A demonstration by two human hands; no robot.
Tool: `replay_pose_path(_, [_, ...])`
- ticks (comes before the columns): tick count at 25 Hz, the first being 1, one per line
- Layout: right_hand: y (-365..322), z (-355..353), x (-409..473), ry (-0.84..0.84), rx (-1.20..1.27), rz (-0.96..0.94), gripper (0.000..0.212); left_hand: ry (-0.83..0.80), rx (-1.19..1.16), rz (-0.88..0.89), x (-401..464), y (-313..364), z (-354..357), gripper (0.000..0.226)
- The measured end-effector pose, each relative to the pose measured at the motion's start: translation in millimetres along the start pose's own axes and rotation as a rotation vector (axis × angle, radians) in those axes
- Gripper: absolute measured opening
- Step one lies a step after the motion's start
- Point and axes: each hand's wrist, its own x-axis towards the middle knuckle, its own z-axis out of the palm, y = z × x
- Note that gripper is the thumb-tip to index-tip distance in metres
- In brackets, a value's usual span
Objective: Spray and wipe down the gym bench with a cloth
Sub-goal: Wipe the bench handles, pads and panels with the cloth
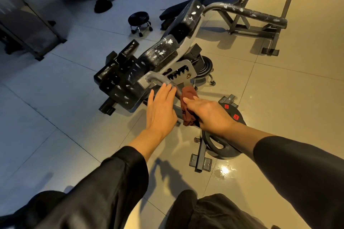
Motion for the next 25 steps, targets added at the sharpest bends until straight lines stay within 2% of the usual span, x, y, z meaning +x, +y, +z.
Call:
replay_pose_path(3, [8.3, -5.6, -33.1, 0.015, 0.069, 0.036, 0.071, -0.014, -0.038, -0.002, -32.4, 27.8, 13.5, 0.067])
replay_pose_path(6, [17.8, -8.9, -67.6, -0.059, 0.129, 0.064, 0.072, -0.031, -0.029, 0.011, -49.0, 49.8, 26.1, 0.067])
replay_pose_path(10, [34.6, 0.3, -112.9, 0.011, 0.109, -0.032, 0.080, -0.080, -0.045, -0.013, -65.5, 78.8, 36.9, 0.071])
replay_pose_path(13, [45.3, 1.7, -137.3, 0.075, 0.128, -0.079, 0.078, -0.162, -0.030, -0.041, -76.8, 98.0, 40.4, 0.075])
replay_pose_path(15, [53.9, -0.5, -153.6, 0.042, 0.117, -0.111, 0.077, -0.228, -0.003, -0.050, -81.3, 109.4, 42.7, 0.077])
replay_pose_path(17, [62.5, -8.9, -161.9, -0.021, 0.178, -0.065, 0.060, -0.272, 0.013, -0.069, -80.6, 115.9, 43.1, 0.078])
replay_pose_path(19, [67.9, -27.6, -156.7, -0.043, 0.295, 0.133, 0.041, -0.288, 0.034, -0.089, -75.3, 117.6, 40.1, 0.078])
replay_pose_path(21, [67.3, -40.9, -142.8, 0.044, 0.387, 0.260, 0.031, -0.290, 0.027, -0.117, -69.9, 118.1, 35.1, 0.080])
replay_pose_path(23, [55.7, -46.1, -130.8, 0.110, 0.486, 0.277, 0.028, -0.306, 0.004, -0.146, -68.0, 120.0, 32.3, 0.080])
replay_pose_path(25, [40.0, -40.4, -127.3, -0.025, 0.530, 0.218, 0.026, -0.328, -0.019, -0.158, -68.8, 119.9, 32.4, 0.081])
